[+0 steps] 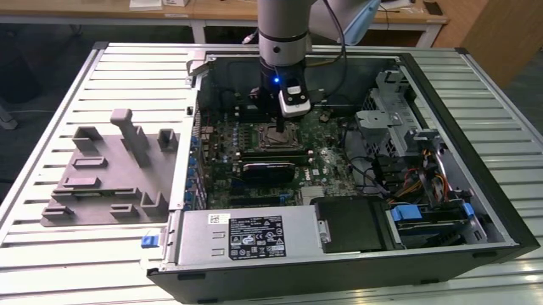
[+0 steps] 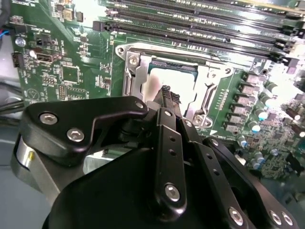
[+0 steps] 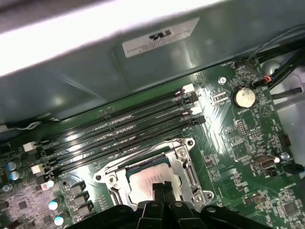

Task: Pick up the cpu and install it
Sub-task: 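Install the first cpu locking lever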

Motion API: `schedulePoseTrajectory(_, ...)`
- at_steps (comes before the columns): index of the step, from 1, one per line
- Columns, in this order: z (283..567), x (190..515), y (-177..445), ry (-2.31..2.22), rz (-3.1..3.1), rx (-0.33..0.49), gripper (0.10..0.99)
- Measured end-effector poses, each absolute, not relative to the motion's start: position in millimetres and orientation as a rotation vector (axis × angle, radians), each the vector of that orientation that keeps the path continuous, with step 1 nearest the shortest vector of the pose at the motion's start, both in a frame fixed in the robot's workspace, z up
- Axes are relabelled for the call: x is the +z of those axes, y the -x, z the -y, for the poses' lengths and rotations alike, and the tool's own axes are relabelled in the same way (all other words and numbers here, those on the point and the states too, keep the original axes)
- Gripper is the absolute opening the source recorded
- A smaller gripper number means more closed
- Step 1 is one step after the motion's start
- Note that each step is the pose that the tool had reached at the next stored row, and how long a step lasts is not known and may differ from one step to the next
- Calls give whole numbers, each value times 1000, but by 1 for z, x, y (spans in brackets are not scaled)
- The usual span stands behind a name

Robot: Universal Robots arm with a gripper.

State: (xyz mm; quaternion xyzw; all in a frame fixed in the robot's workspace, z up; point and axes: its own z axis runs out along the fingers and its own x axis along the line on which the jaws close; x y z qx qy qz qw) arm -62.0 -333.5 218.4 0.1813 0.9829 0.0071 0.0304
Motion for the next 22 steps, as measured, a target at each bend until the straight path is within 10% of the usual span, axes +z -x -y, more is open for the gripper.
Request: schedulePoseTrajectory(22,336,226,62,-559,-3030,22,106)
